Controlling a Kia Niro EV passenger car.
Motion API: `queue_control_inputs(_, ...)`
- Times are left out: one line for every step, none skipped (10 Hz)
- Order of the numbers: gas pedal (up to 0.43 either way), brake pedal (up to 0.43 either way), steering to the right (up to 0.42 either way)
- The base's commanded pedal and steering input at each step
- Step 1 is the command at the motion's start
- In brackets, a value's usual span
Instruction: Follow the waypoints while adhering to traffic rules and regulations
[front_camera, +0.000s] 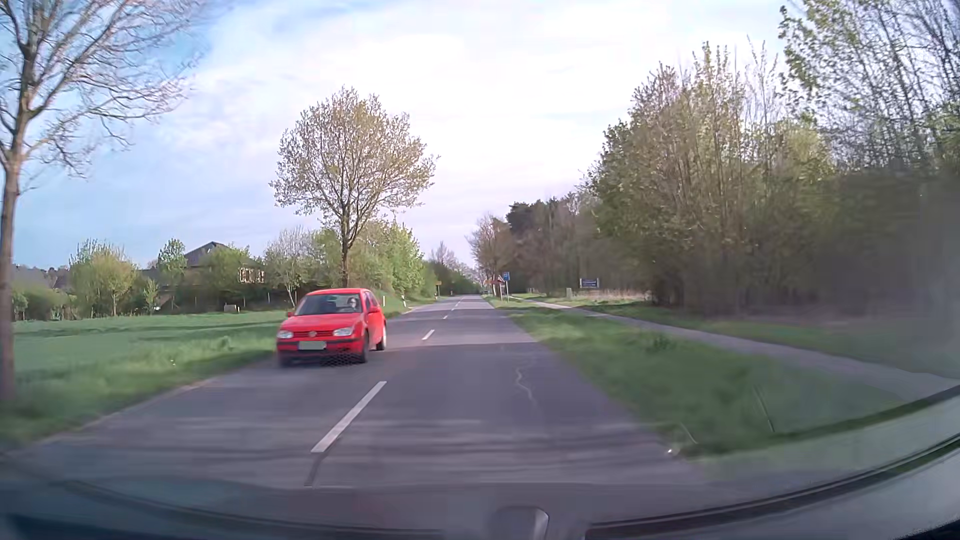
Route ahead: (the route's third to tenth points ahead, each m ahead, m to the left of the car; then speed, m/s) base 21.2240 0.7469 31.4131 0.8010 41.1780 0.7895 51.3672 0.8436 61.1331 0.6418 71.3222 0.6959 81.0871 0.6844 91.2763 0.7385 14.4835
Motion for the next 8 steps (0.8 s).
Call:
queue_control_inputs(0.0,0.006,-0.005)
queue_control_inputs(0.0,0.006,-0.006)
queue_control_inputs(0.0,0.006,-0.006)
queue_control_inputs(0.0,0.006,-0.006)
queue_control_inputs(0.0,0.006,-0.006)
queue_control_inputs(0.0,0.0,-0.006)
queue_control_inputs(0.0,0.0,-0.006)
queue_control_inputs(0.0,0.0,-0.006)
